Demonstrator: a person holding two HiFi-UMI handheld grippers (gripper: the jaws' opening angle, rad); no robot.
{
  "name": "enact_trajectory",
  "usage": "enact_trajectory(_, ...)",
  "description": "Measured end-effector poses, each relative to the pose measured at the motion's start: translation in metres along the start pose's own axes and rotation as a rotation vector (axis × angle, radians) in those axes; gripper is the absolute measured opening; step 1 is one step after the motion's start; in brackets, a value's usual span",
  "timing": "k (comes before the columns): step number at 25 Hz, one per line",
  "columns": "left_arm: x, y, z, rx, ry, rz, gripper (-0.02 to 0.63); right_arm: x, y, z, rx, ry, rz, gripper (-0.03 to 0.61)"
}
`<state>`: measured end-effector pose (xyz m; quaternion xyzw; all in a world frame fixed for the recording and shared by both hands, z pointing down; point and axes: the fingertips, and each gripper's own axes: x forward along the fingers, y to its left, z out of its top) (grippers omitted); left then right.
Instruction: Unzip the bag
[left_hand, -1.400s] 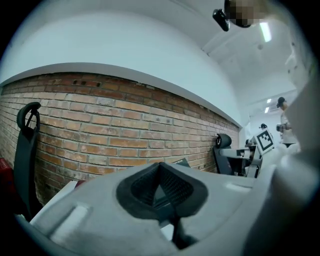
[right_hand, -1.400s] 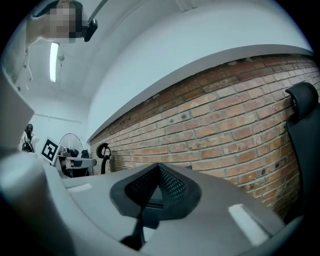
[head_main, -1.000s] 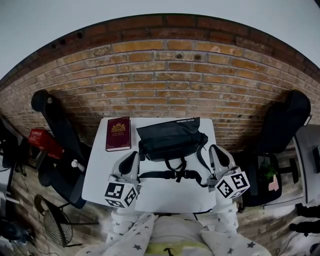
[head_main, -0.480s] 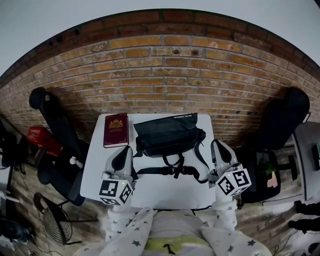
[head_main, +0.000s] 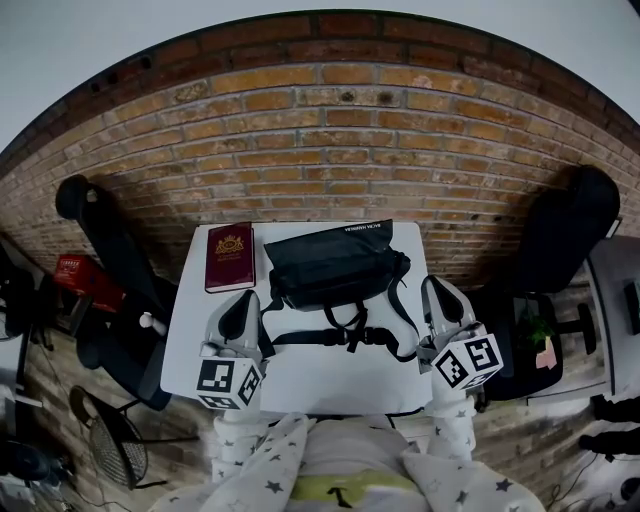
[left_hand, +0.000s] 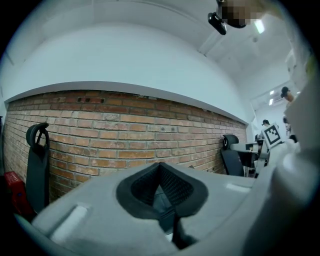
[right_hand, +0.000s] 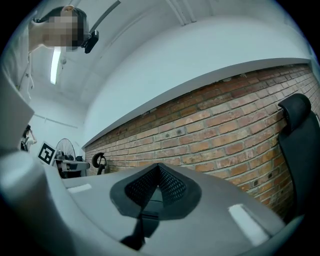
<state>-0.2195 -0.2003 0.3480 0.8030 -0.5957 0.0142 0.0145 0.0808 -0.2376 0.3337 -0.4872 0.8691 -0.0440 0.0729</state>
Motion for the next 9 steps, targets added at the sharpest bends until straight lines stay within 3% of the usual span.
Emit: enact_trajectory(9,0.0000,0.0004,-0.0016,0.010,0.012,0.003,-0.002,-0.0005,-0.0014,0.0001,-0.008,0.012,-0.018,0.003)
